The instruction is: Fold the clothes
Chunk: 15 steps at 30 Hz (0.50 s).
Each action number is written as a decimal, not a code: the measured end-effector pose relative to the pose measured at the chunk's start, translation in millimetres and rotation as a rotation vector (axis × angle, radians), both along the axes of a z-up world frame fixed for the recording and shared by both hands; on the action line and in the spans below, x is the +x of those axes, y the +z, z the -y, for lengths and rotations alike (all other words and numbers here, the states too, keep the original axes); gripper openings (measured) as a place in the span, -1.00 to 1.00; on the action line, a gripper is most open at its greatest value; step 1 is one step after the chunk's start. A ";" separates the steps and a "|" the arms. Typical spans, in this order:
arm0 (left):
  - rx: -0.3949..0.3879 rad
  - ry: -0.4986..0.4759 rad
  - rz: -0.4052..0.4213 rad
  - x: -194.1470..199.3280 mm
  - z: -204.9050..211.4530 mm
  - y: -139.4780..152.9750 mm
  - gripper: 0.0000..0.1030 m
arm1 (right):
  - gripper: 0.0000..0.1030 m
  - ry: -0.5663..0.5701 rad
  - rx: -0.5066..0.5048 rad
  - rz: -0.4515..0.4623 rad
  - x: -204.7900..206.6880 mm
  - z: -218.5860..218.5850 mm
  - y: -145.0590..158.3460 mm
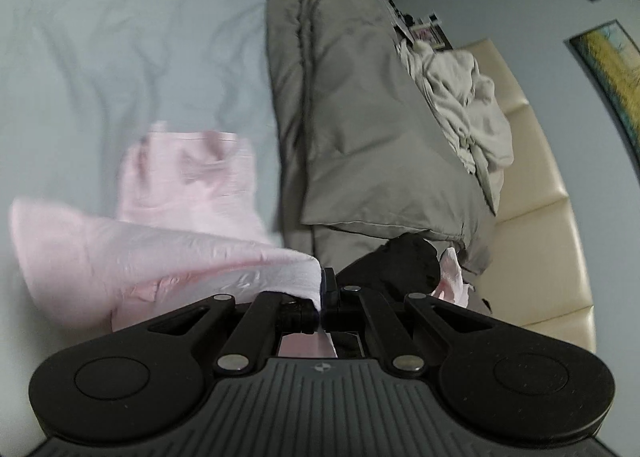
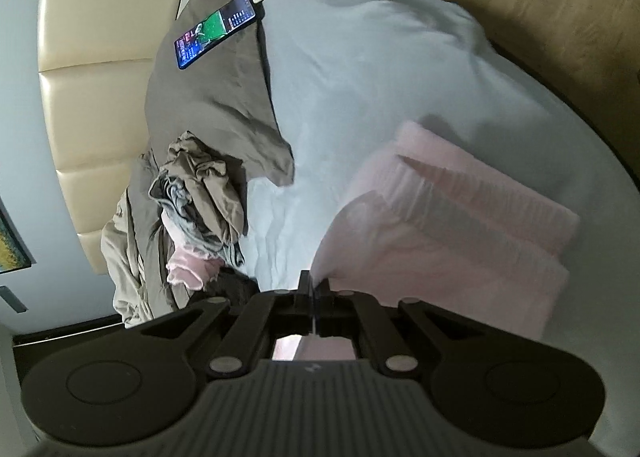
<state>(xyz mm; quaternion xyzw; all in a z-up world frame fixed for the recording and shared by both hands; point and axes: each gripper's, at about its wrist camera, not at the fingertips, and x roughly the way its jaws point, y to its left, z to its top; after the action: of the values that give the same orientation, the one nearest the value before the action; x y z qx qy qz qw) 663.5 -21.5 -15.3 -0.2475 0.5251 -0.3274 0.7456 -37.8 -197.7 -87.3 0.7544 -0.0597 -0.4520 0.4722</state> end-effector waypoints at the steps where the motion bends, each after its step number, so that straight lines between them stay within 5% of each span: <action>1: 0.009 -0.005 0.002 2.2 13.7 -1.4 -1.00 | -0.97 0.001 0.004 -0.003 1.9 10.1 -1.9; 15: 0.234 -0.034 0.054 22.0 129.9 -41.5 -1.00 | -0.97 0.012 0.070 -0.038 21.3 115.5 -44.7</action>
<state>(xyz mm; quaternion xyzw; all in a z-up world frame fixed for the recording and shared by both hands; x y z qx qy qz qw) 685.6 -151.4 -56.9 -0.1408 0.5437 -0.2832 0.7774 -16.6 -313.2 -132.0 0.7619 -0.0303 -0.4653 0.4495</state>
